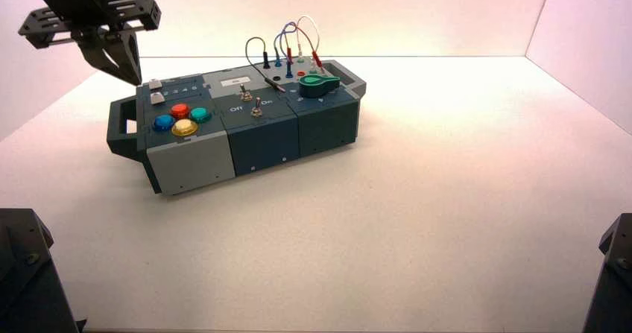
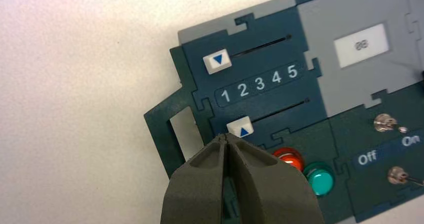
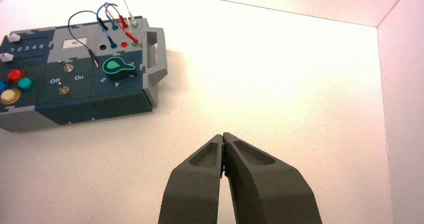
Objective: Move the bottom slider to position 5.
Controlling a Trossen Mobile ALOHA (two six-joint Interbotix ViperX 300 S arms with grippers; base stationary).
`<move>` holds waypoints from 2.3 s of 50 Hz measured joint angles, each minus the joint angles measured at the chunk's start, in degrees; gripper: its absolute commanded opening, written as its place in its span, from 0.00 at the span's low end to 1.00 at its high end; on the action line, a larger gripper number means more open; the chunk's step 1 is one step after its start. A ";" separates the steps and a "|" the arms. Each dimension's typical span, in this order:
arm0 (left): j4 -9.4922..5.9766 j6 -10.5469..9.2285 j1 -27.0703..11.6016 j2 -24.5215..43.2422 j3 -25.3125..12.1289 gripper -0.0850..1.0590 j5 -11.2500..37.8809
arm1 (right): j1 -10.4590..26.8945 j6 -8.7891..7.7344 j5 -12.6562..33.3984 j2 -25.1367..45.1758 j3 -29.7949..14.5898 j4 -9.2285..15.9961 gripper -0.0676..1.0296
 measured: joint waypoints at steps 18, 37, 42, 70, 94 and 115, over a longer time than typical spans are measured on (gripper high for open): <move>-0.09 -0.09 -1.76 4.75 -0.26 0.05 -1.93 | 0.09 0.09 -0.09 -0.97 0.00 0.00 0.04; -0.26 -0.26 -2.64 6.24 -1.58 0.05 -3.16 | 0.09 0.00 -0.09 -1.05 0.00 0.00 0.04; -0.35 -0.26 -2.72 6.33 -1.93 0.05 -3.16 | 0.09 0.09 -0.09 -1.05 0.00 0.00 0.04; -0.53 -0.35 -6.33 9.32 -4.83 0.05 -3.25 | 0.00 0.09 -0.09 -1.05 0.00 0.00 0.04; -0.53 -0.35 -9.05 12.66 -8.88 0.05 -3.69 | 0.09 0.09 -0.09 -1.05 0.00 0.00 0.04; -0.53 -0.70 -9.67 11.69 -7.91 0.05 -4.31 | 0.09 0.09 -0.09 -0.97 0.00 -0.09 0.04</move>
